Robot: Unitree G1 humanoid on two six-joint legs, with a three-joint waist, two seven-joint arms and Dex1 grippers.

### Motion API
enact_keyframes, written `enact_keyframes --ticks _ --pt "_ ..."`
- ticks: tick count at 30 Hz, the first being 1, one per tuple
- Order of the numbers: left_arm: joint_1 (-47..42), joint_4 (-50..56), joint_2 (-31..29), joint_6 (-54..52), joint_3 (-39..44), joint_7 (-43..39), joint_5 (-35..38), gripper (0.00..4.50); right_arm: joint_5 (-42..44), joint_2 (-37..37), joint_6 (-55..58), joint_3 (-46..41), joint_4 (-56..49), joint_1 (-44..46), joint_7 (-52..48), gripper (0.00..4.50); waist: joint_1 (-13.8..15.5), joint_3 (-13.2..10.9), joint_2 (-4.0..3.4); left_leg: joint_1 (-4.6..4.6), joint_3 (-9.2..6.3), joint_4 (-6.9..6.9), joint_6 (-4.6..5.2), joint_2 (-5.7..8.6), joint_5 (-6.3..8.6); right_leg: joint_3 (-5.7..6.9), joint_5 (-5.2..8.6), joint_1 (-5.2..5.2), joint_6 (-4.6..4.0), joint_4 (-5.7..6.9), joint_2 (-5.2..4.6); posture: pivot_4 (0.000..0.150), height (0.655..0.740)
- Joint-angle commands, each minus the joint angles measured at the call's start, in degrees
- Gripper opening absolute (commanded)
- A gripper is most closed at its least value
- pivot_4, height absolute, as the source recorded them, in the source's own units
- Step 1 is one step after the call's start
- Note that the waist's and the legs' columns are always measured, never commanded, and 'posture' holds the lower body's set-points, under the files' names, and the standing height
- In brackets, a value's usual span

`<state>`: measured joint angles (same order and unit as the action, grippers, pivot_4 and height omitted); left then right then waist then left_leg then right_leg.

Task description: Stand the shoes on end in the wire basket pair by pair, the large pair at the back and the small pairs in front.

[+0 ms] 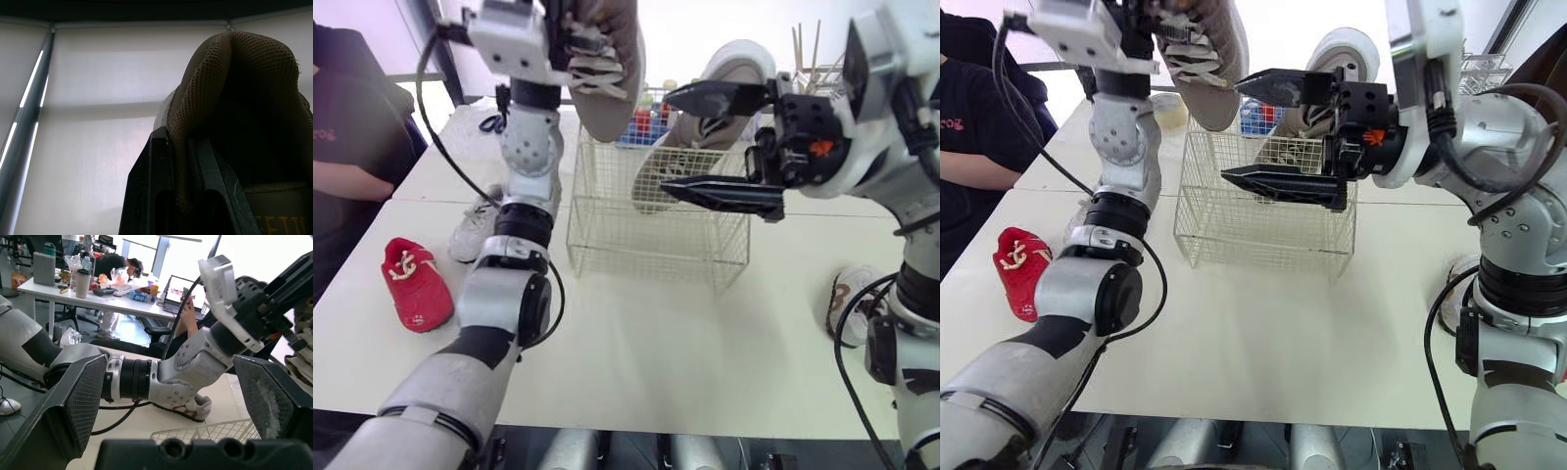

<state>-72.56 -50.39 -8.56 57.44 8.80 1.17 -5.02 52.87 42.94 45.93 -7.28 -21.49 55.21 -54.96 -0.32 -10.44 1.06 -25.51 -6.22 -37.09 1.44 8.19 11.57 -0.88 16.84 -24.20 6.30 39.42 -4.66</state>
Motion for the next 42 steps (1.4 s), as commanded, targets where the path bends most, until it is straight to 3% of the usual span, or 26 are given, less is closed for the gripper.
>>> enact_keyframes --ticks 1,13,20,28,32,40,42 --pt "2.41 -2.0 0.98 -1.34 -1.36 2.51 -1.87 0.04 0.93 1.01 -0.27 -1.09 -1.03 1.33 -0.05 4.5 0.09 0.06 0.0 0.11 0.0 0.0 0.07 0.0 0.05 0.0 0.0 0.11 0.0 0.0 0.0 0.15 0.74" --pt "-2.59 -9.75 1.23 -2.05 -2.96 4.43 -1.92 0.04 0.75 0.88 -0.75 -0.64 -0.46 1.61 -0.48 4.5 -0.33 0.04 0.02 -0.06 0.03 0.04 0.15 0.0 0.09 -0.01 0.0 -0.13 0.0 0.02 0.0 0.15 0.74" --pt "5.9 -7.87 2.47 -4.95 -6.79 -0.63 -2.41 0.04 0.86 0.87 -0.64 -0.78 -1.02 1.26 0.07 4.5 -0.22 0.07 -0.03 -0.04 0.04 0.03 0.16 0.0 0.09 -0.01 0.0 -0.09 0.0 0.01 -0.01 0.15 0.74" --pt "16.73 -1.27 3.18 -17.8 -7.43 -4.23 -0.21 0.04 0.63 0.69 -1.01 -0.51 -0.84 1.25 0.13 4.5 -0.31 1.35 -0.98 0.27 0.04 0.05 0.27 -0.01 0.17 -0.02 0.0 0.24 0.0 -0.03 -0.01 0.15 0.74" --pt "18.78 0.79 3.59 -26.47 -5.22 -3.3 2.84 0.04 0.25 0.56 -1.47 -0.25 -0.3 1.6 -0.3 4.5 -0.35 1.53 -0.97 0.28 0.03 0.03 0.28 -0.01 0.18 -0.02 0.0 0.29 0.0 -0.08 0.0 0.15 0.74" --pt "21.88 8.68 4.26 -32.25 -5.35 -8.08 7.03 0.04 -0.68 0.15 -2.47 0.43 0.65 2.08 -1.03 4.5 -0.47 1.76 -1.05 0.65 0.03 0.14 0.32 -0.03 0.22 -0.02 0.01 0.67 -0.01 -0.22 0.0 0.15 0.74" --pt "23.44 11.99 4.19 -34.1 -5.26 -8.63 7.98 0.89 -0.88 0.11 -2.78 0.59 0.91 2.13 -1.26 4.5 -0.46 1.77 -1.07 0.79 0.03 0.16 0.37 -0.03 0.27 -0.01 0.02 0.83 -0.01 -0.29 0.0 0.15 0.74"
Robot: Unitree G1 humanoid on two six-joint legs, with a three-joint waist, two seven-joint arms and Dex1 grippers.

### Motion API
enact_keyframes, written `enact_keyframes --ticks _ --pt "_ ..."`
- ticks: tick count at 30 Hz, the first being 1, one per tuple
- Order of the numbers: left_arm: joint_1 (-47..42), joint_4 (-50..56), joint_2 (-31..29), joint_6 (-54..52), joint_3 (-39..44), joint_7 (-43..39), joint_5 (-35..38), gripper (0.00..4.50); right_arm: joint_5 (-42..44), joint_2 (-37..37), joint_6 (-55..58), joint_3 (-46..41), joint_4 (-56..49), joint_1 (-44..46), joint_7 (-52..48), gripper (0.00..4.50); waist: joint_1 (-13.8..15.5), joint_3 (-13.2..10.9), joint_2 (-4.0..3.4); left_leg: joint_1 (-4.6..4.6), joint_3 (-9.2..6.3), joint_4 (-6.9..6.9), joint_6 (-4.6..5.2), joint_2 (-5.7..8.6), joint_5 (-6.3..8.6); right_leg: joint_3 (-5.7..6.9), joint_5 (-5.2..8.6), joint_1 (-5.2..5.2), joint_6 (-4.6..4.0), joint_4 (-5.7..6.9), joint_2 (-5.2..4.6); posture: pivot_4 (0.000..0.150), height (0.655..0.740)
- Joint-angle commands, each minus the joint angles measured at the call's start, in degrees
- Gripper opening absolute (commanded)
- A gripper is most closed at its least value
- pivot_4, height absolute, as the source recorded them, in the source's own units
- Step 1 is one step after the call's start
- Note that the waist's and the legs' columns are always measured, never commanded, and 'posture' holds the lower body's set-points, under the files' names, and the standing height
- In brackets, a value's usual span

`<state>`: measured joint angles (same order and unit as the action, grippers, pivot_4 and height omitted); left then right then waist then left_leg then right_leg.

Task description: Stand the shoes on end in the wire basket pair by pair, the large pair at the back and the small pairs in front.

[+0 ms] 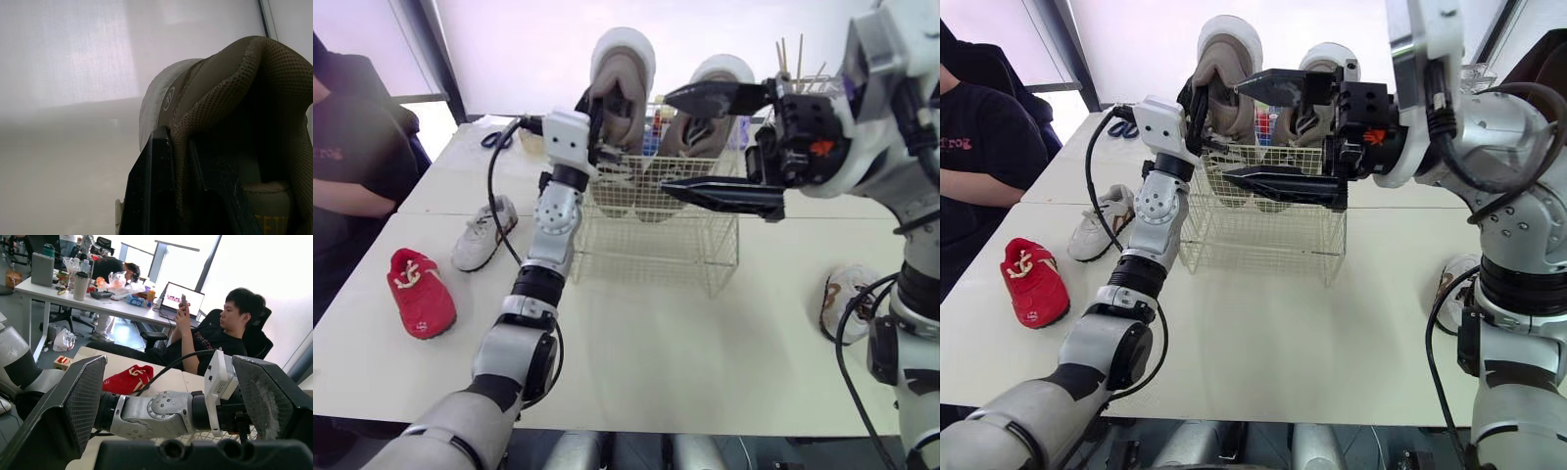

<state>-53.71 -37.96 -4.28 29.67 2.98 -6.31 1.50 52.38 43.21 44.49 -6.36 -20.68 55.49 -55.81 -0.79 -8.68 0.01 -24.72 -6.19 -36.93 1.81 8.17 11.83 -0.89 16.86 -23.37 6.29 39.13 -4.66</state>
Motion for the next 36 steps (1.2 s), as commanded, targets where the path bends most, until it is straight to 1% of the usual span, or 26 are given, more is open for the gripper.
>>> enact_keyframes --ticks 1,7,11,16,21,25,27,29,32,34,36 --pt "5.59 1.7 -0.15 -7.58 0.65 -1.32 1.98 1.26 -0.53 -0.18 -1.51 -0.21 0.25 1.89 -0.53 4.5 0.03 0.01 -0.02 0.07 0.0 0.03 0.02 0.0 0.01 -0.01 0.0 0.07 0.0 -0.03 0.0 0.15 0.74" --pt "9.54 11.72 -1.07 -12.0 0.08 -2.3 2.3 4.47 -1.03 -0.24 -2.32 0.26 1.09 2.11 -1.31 4.5 0.36 -0.01 0.01 0.12 -0.01 0.0 0.02 0.0 0.01 -0.01 0.0 0.14 0.0 -0.05 0.0 0.15 0.74" --pt "12.45 21.35 -2.36 -15.31 0.47 -4.9 4.81 4.47 -1.22 -0.43 -2.69 0.62 1.67 2.46 -1.93 4.5 0.42 -0.04 0.06 0.09 -0.01 0.02 0.02 0.0 0.02 -0.01 0.0 0.12 0.0 -0.1 -0.01 0.15 0.74" --pt "16.46 32.39 -4.18 -22.39 1.88 -6.82 9.11 4.47 -1.8 -0.77 -3.15 0.94 2.43 2.8 -2.73 4.5 0.24 -0.06 0.07 0.02 -0.01 0.12 0.02 0.0 0.03 -0.02 0.01 -0.02 -0.01 -0.12 -0.01 0.15 0.74" --pt "20.19 44.98 -8.03 -33.86 3.13 -9.99 16.53 4.47 -2.82 -0.33 -3.8 1.02 3.3 2.62 -3.84 4.5 0.34 -0.08 0.07 0.0 -0.01 0.13 0.02 0.0 0.03 -0.02 0.01 -0.01 -0.01 -0.19 -0.01 0.15 0.74" --pt "24.36 55.05 -16.21 -45.78 6.28 -15.84 25.85 4.47 -4.28 1.6 -3.69 -0.88 4.81 2.1 -2.85 4.5 0.31 -0.1 0.07 0.0 -0.01 0.16 0.01 0.0 0.04 -0.02 0.02 -0.01 -0.03 -0.24 -0.01 0.15 0.74" --pt "26.15 59.01 -22.14 -53.51 9.12 -19.4 32.89 4.47 -5.52 3.23 -2.61 -2.66 5.77 1.51 0.18 4.5 0.28 -0.13 0.05 0.0 -0.02 0.22 0.01 -0.01 0.04 -0.02 0.02 -0.06 -0.04 -0.27 -0.01 0.15 0.74" --pt "27.52 61.74 -28.01 -60.96 12.62 -22.84 41.04 4.47 -8.41 5.12 -1.47 -3.81 5.84 0.06 4.89 4.5 0.31 -0.15 0.07 0.0 -0.02 0.34 0.01 -0.01 0.04 -0.03 0.02 -0.09 -0.04 -0.34 -0.01 0.15 0.74" --pt "28.5 63.62 -35.98 -69.35 16.34 -28.17 51.54 4.47 -11.73 7.69 3.15 -5.76 2.96 -3.71 13.64 4.5 0.71 -0.15 0.07 0.07 -0.06 0.6 -0.04 -0.02 0.05 -0.02 0.02 -0.18 -0.06 -0.67 -0.02 0.15 0.74" --pt "28.41 64.04 -39.34 -73.05 17.42 -30.84 56.6 4.47 -11.99 8.42 7.46 -8.32 -0.25 -7.29 19.26 4.5 1.14 -0.15 0.06 0.08 -0.05 0.72 -0.02 -0.02 0.03 -0.03 0.02 -0.15 -0.05 -0.87 -0.02 0.15 0.74" --pt "27.83 63.89 -41.2 -75.47 17.65 -32.68 60.33 4.47 -12.8 8.26 11.79 -10.71 -3.93 -11.32 25.14 4.5 1.64 -0.15 0.06 0.08 -0.04 0.86 0.0 -0.02 0.02 -0.05 0.02 -0.16 -0.05 -0.99 -0.03 0.15 0.74"
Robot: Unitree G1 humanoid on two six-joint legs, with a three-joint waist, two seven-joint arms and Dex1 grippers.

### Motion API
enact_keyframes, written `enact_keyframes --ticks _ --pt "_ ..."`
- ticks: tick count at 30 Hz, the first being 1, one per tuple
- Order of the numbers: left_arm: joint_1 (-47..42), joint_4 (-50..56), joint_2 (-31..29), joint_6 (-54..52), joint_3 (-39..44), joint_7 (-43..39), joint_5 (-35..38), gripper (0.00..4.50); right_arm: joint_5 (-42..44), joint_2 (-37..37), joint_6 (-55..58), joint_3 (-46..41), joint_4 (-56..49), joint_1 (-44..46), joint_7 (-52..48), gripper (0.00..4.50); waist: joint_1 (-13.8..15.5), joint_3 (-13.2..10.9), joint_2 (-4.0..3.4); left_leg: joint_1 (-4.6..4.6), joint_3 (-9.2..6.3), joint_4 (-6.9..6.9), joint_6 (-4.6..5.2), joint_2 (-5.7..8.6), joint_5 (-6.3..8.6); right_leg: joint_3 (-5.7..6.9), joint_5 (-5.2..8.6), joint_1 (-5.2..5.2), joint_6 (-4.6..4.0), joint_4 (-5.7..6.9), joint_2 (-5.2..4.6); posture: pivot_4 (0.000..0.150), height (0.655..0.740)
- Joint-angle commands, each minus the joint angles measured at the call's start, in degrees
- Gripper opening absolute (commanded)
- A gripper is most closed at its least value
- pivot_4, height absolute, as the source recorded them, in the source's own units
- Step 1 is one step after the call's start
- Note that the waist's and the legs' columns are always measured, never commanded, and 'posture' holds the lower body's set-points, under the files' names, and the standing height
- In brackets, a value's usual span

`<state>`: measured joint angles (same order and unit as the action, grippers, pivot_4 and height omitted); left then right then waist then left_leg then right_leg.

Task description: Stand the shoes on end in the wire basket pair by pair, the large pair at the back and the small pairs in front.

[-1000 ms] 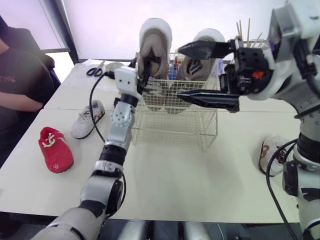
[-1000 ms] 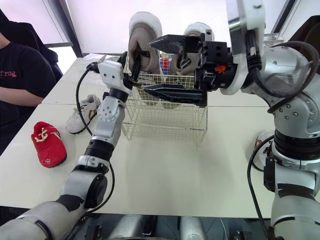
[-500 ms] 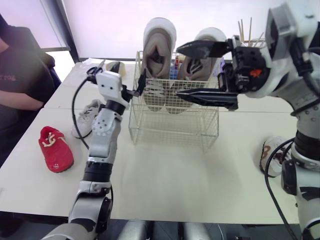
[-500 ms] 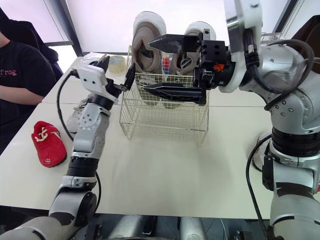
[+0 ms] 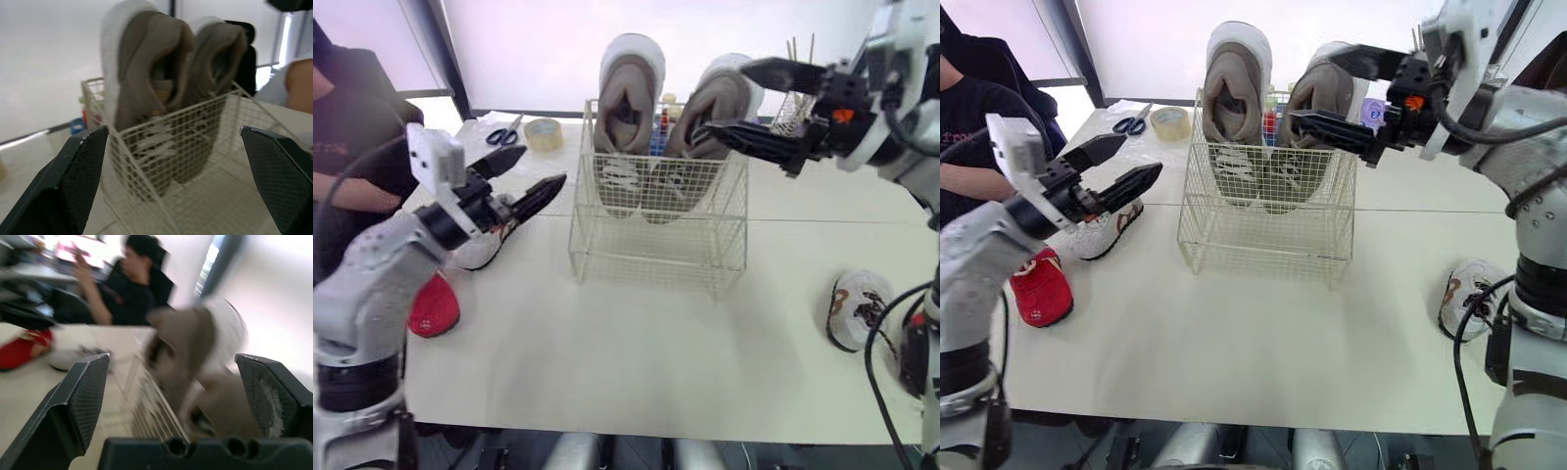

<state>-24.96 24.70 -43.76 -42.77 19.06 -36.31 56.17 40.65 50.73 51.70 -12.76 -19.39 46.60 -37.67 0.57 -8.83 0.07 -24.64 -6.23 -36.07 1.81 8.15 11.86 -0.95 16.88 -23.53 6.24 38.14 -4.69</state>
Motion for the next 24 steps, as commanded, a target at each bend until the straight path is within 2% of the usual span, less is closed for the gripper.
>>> enact_keyframes --ticks 1,3,8,15,20,24 --pt "-1.41 1.03 -2.18 -3.72 1.35 -3.36 7.02 4.47 -1.46 -0.11 6.59 -5.69 -7.53 -4.54 10.41 4.5 0.37 -0.01 -0.02 0.0 -0.03 0.06 0.0 0.0 0.0 0.0 0.0 0.01 -0.01 -0.04 0.0 0.15 0.74" --pt "-2.97 0.52 -1.84 -4.55 0.17 -3.63 8.83 4.47 -3.11 -1.46 9.14 -8.7 -12.35 -9.42 15.95 4.5 0.6 -0.02 -0.02 -0.01 -0.02 0.1 0.0 0.0 0.0 -0.03 0.01 0.01 -0.01 -0.06 0.0 0.15 0.74" --pt "-4.57 -0.76 1.22 -3.76 -3.3 -4.43 7.85 4.47 -10.18 -1.99 11.54 -15.78 -21.25 -22.63 23.92 4.5 1.21 -0.02 -0.02 -0.05 0.04 0.09 0.0 0.0 0.0 -0.09 0.0 0.18 0.0 -0.11 -0.01 0.15 0.74" --pt "-4.18 -0.36 3.92 -3.36 -5.65 -4.62 7.0 4.47 -10.53 -12.78 25.21 -27.52 -39.43 -39.83 30.88 4.5 1.69 -0.04 -0.05 -0.05 0.06 0.17 -0.01 -0.04 -0.03 -0.13 0.02 0.14 -0.03 -0.09 0.02 0.15 0.74" --pt "-4.49 0.91 4.62 -3.91 -6.09 -3.42 7.73 4.47 0.32 -15.43 20.81 -34.83 -40.61 -53.76 38.18 4.5 1.72 -0.04 -0.07 -0.04 0.08 0.11 -0.01 -0.03 -0.02 -0.14 0.1 0.23 -0.18 -0.14 0.0 0.15 0.74" --pt "-5.09 1.26 4.74 -4.31 -6.51 -2.75 8.14 4.47 12.06 -16.55 12.5 -36.0 -40.61 -67.27 47.74 4.5 1.59 -0.05 -0.06 0.09 0.08 0.15 -0.01 -0.05 -0.02 -0.13 0.13 0.35 -0.21 -0.16 -0.01 0.15 0.74"
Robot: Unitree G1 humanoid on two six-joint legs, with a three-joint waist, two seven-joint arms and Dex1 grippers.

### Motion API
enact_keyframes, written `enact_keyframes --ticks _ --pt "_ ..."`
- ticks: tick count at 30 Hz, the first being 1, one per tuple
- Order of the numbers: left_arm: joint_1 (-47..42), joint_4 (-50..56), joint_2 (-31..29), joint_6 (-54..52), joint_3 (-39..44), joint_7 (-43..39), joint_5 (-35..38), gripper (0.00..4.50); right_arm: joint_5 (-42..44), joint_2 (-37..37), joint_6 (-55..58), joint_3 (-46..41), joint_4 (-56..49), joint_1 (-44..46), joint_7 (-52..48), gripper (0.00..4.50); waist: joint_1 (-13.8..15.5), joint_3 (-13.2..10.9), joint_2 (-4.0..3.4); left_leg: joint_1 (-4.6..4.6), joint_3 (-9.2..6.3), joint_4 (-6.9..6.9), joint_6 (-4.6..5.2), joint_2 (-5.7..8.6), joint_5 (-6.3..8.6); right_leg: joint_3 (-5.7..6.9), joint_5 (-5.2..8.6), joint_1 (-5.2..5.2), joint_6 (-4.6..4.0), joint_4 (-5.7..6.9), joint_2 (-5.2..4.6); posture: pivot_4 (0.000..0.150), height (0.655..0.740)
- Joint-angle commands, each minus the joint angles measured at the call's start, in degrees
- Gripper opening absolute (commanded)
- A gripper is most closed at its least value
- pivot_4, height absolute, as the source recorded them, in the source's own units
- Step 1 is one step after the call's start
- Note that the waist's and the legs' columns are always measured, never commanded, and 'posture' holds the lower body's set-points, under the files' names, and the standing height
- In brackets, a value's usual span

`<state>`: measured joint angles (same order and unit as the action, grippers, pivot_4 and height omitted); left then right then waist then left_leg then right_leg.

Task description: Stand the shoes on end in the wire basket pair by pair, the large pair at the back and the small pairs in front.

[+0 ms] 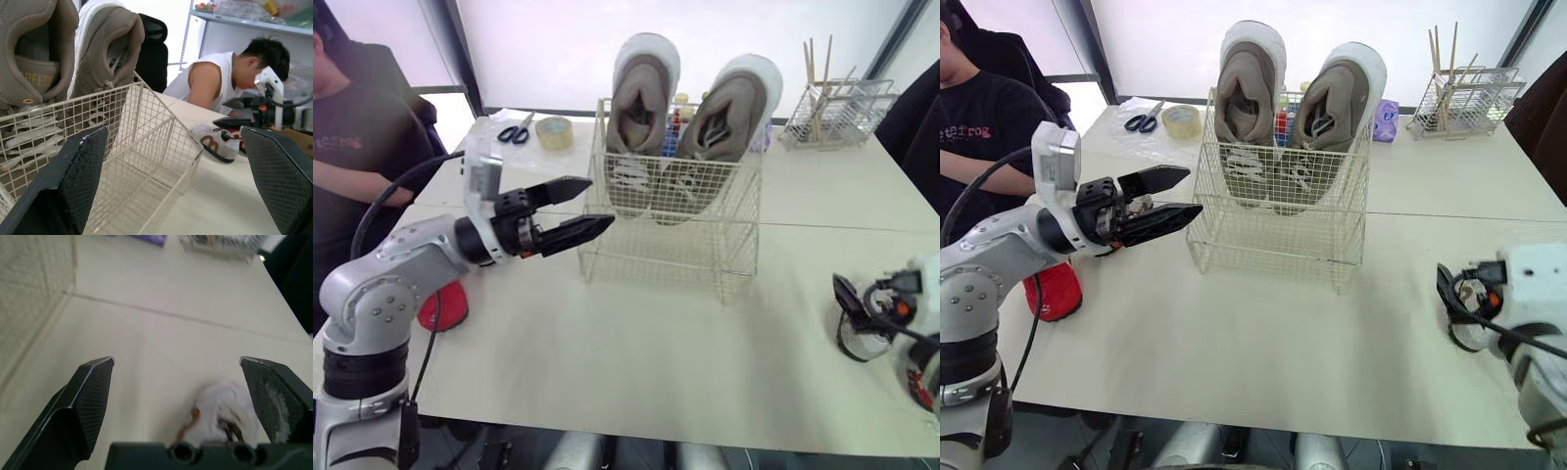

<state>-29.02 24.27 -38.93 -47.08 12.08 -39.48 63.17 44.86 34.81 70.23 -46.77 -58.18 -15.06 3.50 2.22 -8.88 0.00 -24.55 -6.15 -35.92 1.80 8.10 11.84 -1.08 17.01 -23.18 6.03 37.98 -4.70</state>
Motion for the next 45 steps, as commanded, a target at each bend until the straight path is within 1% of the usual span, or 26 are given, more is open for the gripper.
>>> enact_keyframes --ticks 1,3,5,6,8,10,13,17,23,27,34,42,45 --pt "-1.09 1.88 -0.1 -0.09 0.37 0.5 1.17 4.47 10.35 -0.85 -8.06 -1.88 -1.82 -8.78 9.16 4.5 -0.1 0.0 0.0 0.02 0.0 0.02 0.0 -0.01 0.0 0.0 0.01 0.0 -0.01 0.0 0.0 0.15 0.74" --pt "-1.74 1.65 -0.08 -0.22 -0.03 0.44 0.85 4.47 15.3 -2.03 -11.26 -0.55 -1.82 -14.39 14.71 4.5 -0.09 0.0 0.0 0.03 0.0 0.03 0.0 -0.02 0.0 -0.01 0.01 0.0 -0.01 0.0 0.0 0.15 0.74" --pt "-2.24 1.46 -0.07 -0.34 -0.27 0.38 0.71 4.47 19.36 -1.45 -14.81 0.96 -1.82 -18.44 18.87 4.5 -0.07 0.0 0.0 0.02 0.0 0.03 0.0 -0.02 0.0 0.0 0.03 0.01 -0.03 0.0 0.01 0.15 0.74" --pt "-2.58 1.25 -0.05 -0.38 -0.4 0.3 0.63 4.47 21.19 -1.51 -16.12 1.76 -1.82 -20.21 21.46 4.5 -0.1 -0.01 0.01 0.03 0.0 0.03 0.0 -0.02 0.0 -0.01 0.14 0.02 -0.22 -0.01 0.0 0.15 0.74" --pt "-2.93 1.12 -0.03 -0.39 -0.57 0.23 0.56 4.47 24.11 -1.1 -18.47 2.95 -1.82 -23.06 25.53 4.5 -0.17 -0.01 0.02 0.03 0.0 0.03 0.0 -0.02 0.0 -0.01 0.17 0.03 -0.24 -0.04 0.01 0.15 0.74" --pt "-3.42 0.9 0.07 -0.26 -0.96 0.13 0.3 4.47 25.71 -1.65 -19.26 4.64 -1.82 -23.76 29.26 4.5 -0.12 -0.02 0.03 0.03 0.0 0.03 0.0 -0.03 0.0 -0.01 0.19 0.02 -0.25 -0.04 0.01 0.15 0.74" --pt "-3.57 0.82 0.07 0.13 -1.5 -0.32 -0.42 4.47 26.22 -1.51 -19.53 7.7 -1.62 -21.73 32.29 4.5 -0.18 -0.02 0.02 0.03 0.0 0.04 -0.01 -0.03 0.01 0.0 0.21 -0.01 -0.27 -0.06 0.01 0.15 0.74" --pt "-3.77 0.76 0.18 0.29 -1.65 -0.13 -0.79 4.47 28.33 -0.88 -19.85 11.71 1.33 -17.44 36.77 4.5 -0.11 -0.04 0.02 0.04 0.0 0.07 -0.01 -0.04 0.01 0.0 0.21 -0.03 -0.27 -0.08 0.01 0.15 0.74" --pt "-3.39 2.04 0.07 0.08 -1.37 1.13 -0.92 4.47 30.37 -0.02 -19.77 15.07 6.71 -12.41 42.15 4.5 -0.02 -0.06 0.04 0.04 -0.01 0.13 0.01 -0.04 0.0 0.01 0.21 -0.04 -0.27 -0.21 0.01 0.15 0.74" --pt "-3.2 2.89 -0.06 -0.02 -1.28 2.04 -0.88 4.47 29.81 1.13 -19.47 15.94 8.67 -10.54 43.87 4.5 -0.03 -0.07 0.05 0.05 -0.01 0.15 0.01 -0.03 -0.01 0.01 0.21 -0.03 -0.27 -0.24 0.01 0.15 0.74" --pt "-2.74 4.07 -0.45 -0.26 -0.96 3.27 -0.51 4.47 30.58 1.19 -19.79 15.38 9.39 -11.04 46.36 4.5 -0.03 -0.07 0.05 0.05 -0.01 0.19 0.01 -0.03 -0.01 0.01 0.21 -0.01 -0.27 -0.24 0.02 0.15 0.74" --pt "-2.7 4.62 -0.36 -0.2 -1.1 4.17 -0.52 4.47 29.2 2.1 -20.39 14.45 8.44 -11.59 46.5 4.5 -0.05 -0.07 0.05 0.05 -0.01 0.22 0.01 -0.04 -0.01 0.02 0.2 -0.01 -0.27 -0.25 0.02 0.15 0.74" --pt "-2.99 4.58 -0.33 -0.23 -1.17 4.39 -0.45 4.47 28.61 1.86 -20.71 14.32 9.97 -11.56 46.23 4.5 -0.03 -0.07 0.05 0.05 -0.01 0.23 0.01 -0.03 -0.01 0.02 0.21 0.0 -0.27 -0.25 0.03 0.15 0.74"
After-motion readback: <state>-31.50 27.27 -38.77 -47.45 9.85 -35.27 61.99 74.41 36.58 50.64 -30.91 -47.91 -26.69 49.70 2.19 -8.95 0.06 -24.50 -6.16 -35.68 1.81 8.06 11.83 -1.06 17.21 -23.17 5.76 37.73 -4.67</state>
